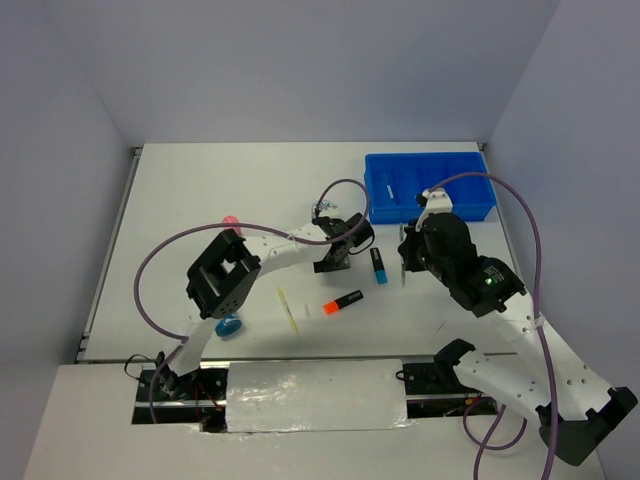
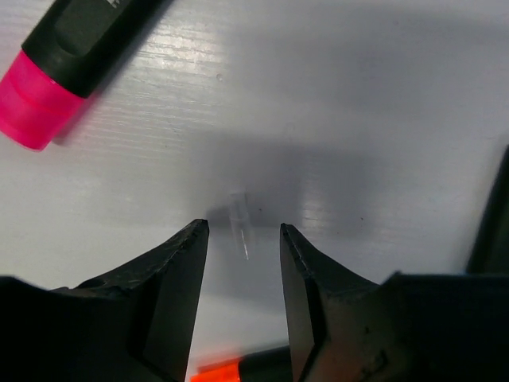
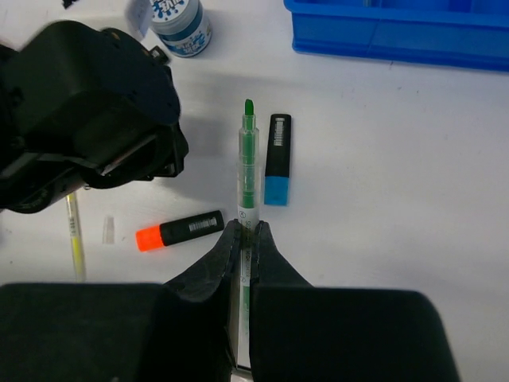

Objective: Sort the stationery into containers
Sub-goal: Close the pen cap on the pen.

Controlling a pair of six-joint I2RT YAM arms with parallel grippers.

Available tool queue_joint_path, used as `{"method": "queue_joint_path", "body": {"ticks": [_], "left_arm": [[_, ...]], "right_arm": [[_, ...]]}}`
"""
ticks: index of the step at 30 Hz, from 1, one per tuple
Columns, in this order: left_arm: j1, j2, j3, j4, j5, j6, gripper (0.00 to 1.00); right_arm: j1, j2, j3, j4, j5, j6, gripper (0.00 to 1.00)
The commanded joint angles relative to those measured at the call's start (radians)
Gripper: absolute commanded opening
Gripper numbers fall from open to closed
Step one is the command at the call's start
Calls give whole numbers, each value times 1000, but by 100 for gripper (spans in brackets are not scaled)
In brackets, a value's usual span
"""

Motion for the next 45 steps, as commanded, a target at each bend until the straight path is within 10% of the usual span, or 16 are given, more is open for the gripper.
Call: {"method": "queue_joint_path", "body": {"ticks": [1, 7, 17, 20, 30, 37, 45], "left_arm": [[-5, 39, 39, -50, -24, -28, 54], [-6, 62, 50, -56, -28, -29, 51], [-6, 55, 13, 7, 31, 1, 1], [-6, -8, -35, 65, 51, 24, 0], [-3, -711, -306, 421, 3, 222, 0], [15, -1220, -823, 1137, 245, 391, 0], [21, -1395, -954, 1325, 457, 459, 0]], "right_arm": [[-4, -24, -4, 19, -15, -15, 0], [-1, -41, -9, 26, -35, -22, 0], [-4, -46, -9, 35, -59, -25, 0], [-1, -52, -15, 49, -104, -25, 0], [5, -220, -151, 339, -492, 41, 0], [40, -253, -450, 987, -818, 376, 0], [260, -141, -439, 1231, -734, 361, 0]]}}
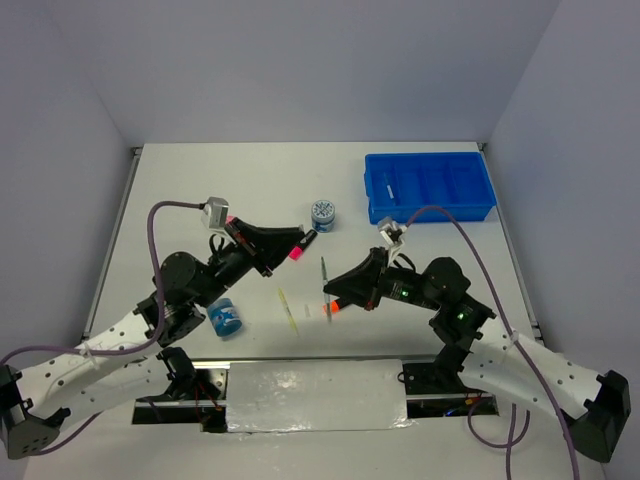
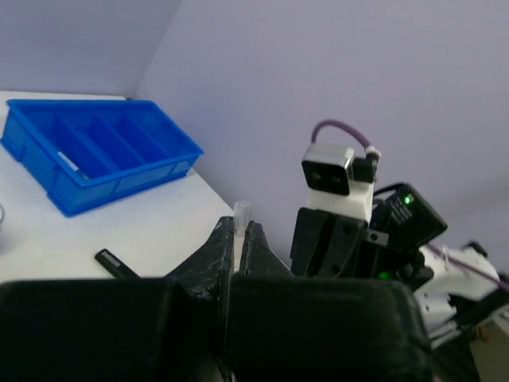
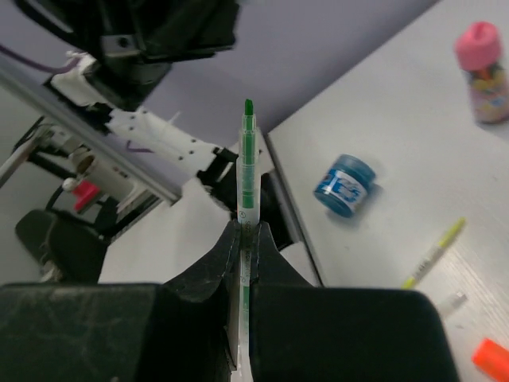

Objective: Sort the stationery into containers
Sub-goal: Close the pen cap on the pen.

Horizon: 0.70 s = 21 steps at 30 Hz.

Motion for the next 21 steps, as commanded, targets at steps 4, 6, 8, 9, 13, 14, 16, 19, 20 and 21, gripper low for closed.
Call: {"method": "queue_joint_path", "body": {"ticks": [4, 6, 8, 9, 13, 14, 16, 19, 20, 21], "left_arm": [[4, -44, 39, 120, 169, 89, 0], [5, -44, 50, 100, 161, 89, 0], [5, -47, 38, 110, 164, 80, 0], [5, -49, 32, 127, 163, 73, 0], [4, -37, 21, 138, 172, 50, 0], [5, -35, 24, 138, 175, 49, 0], [5, -31, 27, 133, 177, 47, 0], [5, -32, 22, 136, 169, 40, 0], [4, -31, 21, 138, 169, 38, 0], [5, -31, 19, 138, 172, 37, 0]], "right_arm": [[123, 77, 107, 168, 18, -67, 0], [147, 81, 110, 141, 55, -97, 0], [163, 98, 133, 96, 83, -122, 0], [166, 104, 142, 93, 87, -128, 0], [186, 117, 171, 59, 109, -160, 0], [189, 114, 174, 50, 114, -170, 0], [190, 111, 178, 48, 130, -177, 0], [190, 112, 185, 38, 147, -191, 0], [190, 114, 188, 30, 147, -196, 0], [190, 120, 194, 29, 147, -197, 0]]}}
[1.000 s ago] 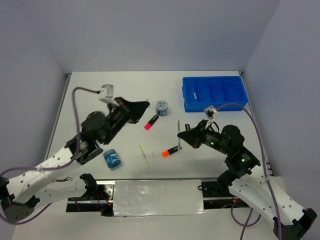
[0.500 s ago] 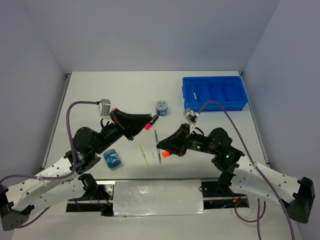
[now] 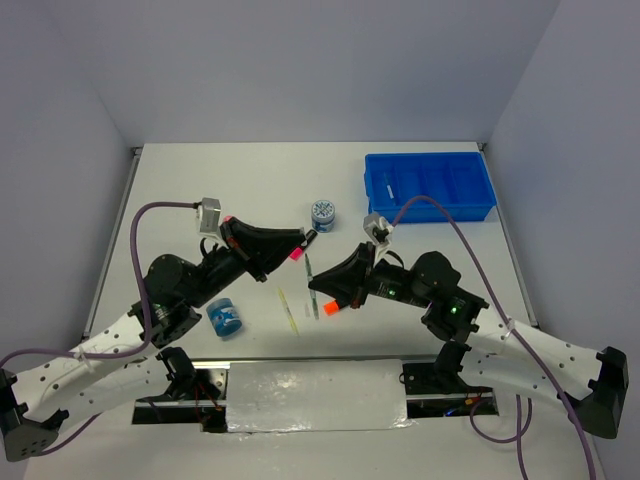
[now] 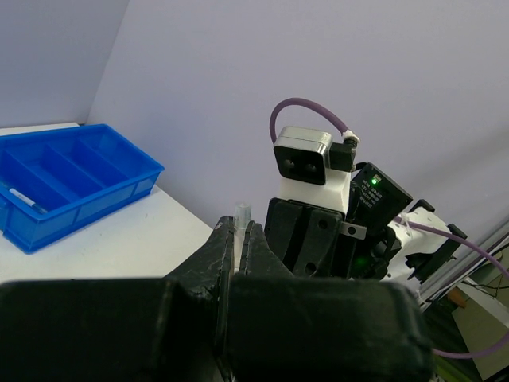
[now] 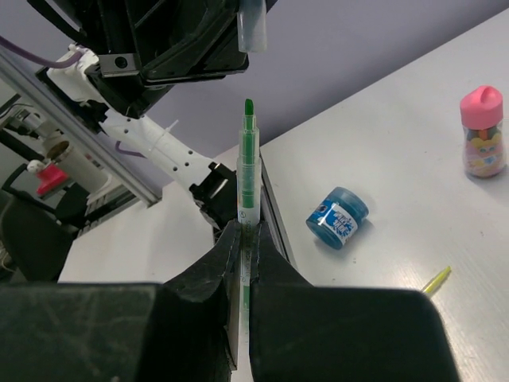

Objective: Sort the stationery into containers
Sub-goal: Close the pen cap on the pen.

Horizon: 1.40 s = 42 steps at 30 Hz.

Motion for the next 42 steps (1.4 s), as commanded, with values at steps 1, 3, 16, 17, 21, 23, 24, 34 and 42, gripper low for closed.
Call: {"method": "queue_joint_path", "body": {"ticks": [1, 3, 16, 17, 21, 23, 24, 34, 42], "left_arm": [[4, 1, 10, 76, 22, -8, 0], [5, 0, 7, 76, 25, -9, 0], [5, 6, -16, 93, 27, -8, 0], [5, 4, -18, 93, 25, -6, 0], [5, 4, -24, 89, 19, 5, 0], [5, 6, -27, 89, 16, 8, 0], [4, 6, -28, 90, 13, 8, 0], [5, 0, -24, 95, 33, 6, 0], [5, 3, -34, 107, 44, -5, 0]], "right_arm": [[7, 4, 59, -2, 29, -39, 0], [10, 9, 63, 0, 26, -44, 0], [9, 23, 91, -11, 41, -60, 0], [9, 24, 92, -9, 41, -60, 0], [9, 23, 97, -14, 38, -67, 0], [7, 21, 99, -15, 41, -70, 0], [9, 21, 100, -19, 47, -73, 0], [10, 23, 118, -49, 81, -83, 0], [7, 26, 145, -35, 81, -85, 0]]}}
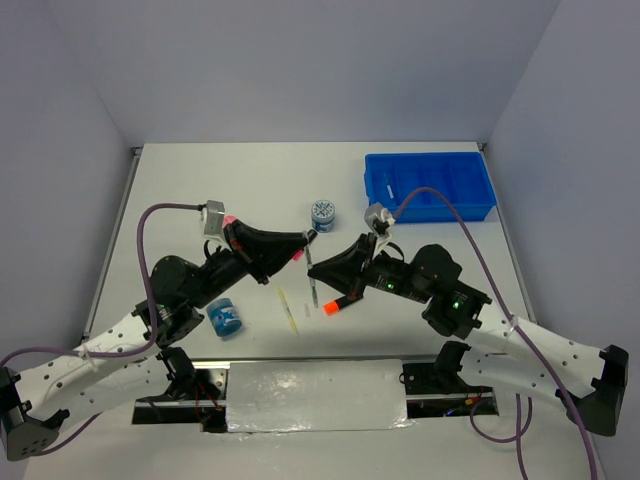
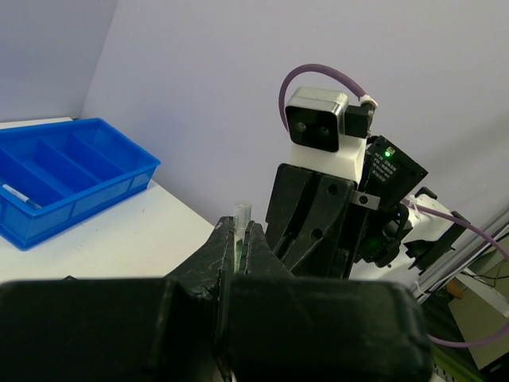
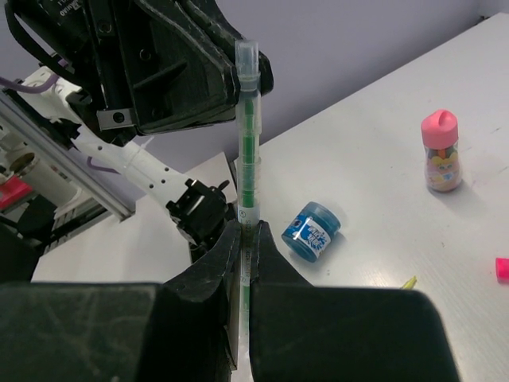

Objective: Sort the stationery into containers
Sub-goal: Close the pen cap on the pen.

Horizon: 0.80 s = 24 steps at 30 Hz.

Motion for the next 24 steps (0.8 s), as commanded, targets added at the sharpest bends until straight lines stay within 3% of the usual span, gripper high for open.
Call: {"method": "queue_joint_path", "body": {"ticks": [1, 7, 10, 13, 14, 16, 20, 24], "left_arm": [[3, -4, -9, 81, 25, -8, 0], [3, 23, -3, 57, 38, -7, 0], [0, 34, -7, 51, 46, -5, 8], [2, 42, -18, 54, 46, -7, 30], [2, 40, -18, 46, 42, -5, 45], [2, 39, -6, 15, 32, 4, 53], [2, 39, 8, -3, 29, 18, 41], [2, 46, 20, -8, 41, 24, 12]], "right_arm": [[8, 1, 69, 38, 8, -16, 0], [8, -6, 106, 39, 41, -30, 0], [8, -6, 127, 38, 80, -45, 0], [8, 18, 149, 33, 58, -61, 0], [8, 26, 153, 32, 48, -68, 0], [8, 43, 143, 39, 20, -69, 0], [8, 49, 126, 50, 9, -61, 0], [8, 53, 130, 44, -14, -65, 0]]}}
